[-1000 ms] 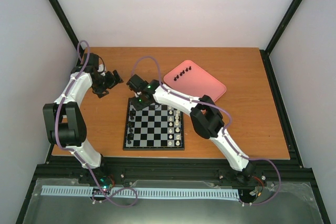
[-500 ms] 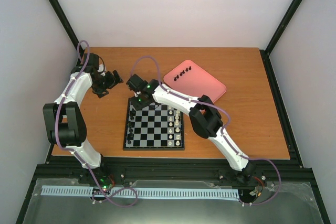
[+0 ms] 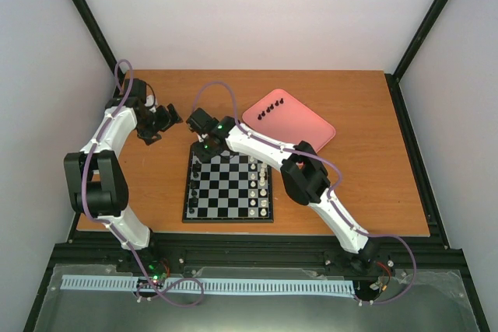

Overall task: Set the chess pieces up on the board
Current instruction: Place the chess piece on the chessboard.

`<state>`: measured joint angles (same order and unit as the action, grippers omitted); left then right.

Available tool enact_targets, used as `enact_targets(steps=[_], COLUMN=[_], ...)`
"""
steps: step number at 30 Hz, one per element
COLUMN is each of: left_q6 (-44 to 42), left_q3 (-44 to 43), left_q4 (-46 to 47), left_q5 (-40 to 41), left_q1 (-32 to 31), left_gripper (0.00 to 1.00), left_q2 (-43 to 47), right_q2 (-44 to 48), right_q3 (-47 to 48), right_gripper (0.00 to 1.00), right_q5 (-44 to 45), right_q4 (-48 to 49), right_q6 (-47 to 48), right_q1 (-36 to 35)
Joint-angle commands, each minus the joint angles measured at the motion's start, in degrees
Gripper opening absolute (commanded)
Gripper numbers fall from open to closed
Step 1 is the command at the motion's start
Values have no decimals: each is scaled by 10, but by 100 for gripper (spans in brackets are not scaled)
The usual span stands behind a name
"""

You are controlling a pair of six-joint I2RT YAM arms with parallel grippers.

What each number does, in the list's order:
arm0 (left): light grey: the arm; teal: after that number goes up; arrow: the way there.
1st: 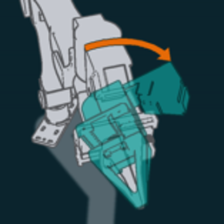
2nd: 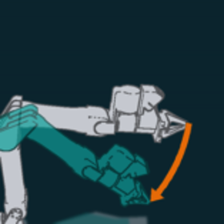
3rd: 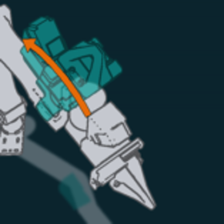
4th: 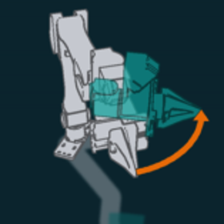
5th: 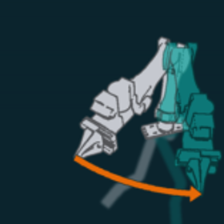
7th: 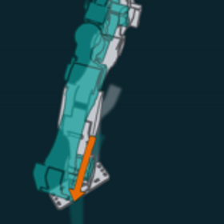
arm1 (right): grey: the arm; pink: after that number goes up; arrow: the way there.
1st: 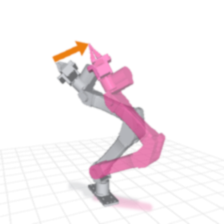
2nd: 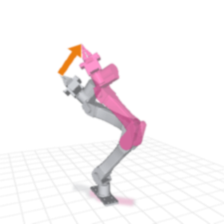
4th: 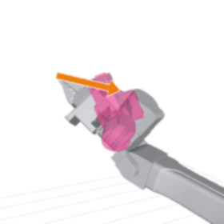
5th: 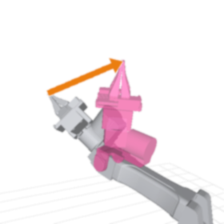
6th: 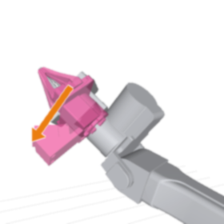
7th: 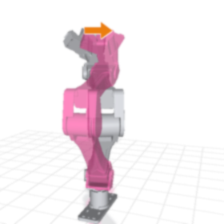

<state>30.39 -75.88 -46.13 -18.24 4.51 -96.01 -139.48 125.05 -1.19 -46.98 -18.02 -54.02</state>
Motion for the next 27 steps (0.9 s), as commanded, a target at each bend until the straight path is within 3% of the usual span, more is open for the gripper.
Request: enact_targets(steps=[1, 15, 19, 27], left_q6=[-12, -14, -14, -12], left_q3=[-29, -30, -33, -31], left_q4=[-4, -7, -8, -5], left_q5=[4, 5, 6, 0], left_q1=[5, 5, 5, 5], left_gripper=[100, 100, 100, 100], left_q2=[-9, -10, -10, -11], right_q2=[4, 70, 103, 76], right_q3=[14, 5, -10, 10], right_gripper=[31, 32, 42, 43], right_q5=[3, 49, 77, 127], right_q4=[-5, -26, -29, -54], right_q6=[8, 11, 10, -14], right_q1=[3, 20, 35, 116])
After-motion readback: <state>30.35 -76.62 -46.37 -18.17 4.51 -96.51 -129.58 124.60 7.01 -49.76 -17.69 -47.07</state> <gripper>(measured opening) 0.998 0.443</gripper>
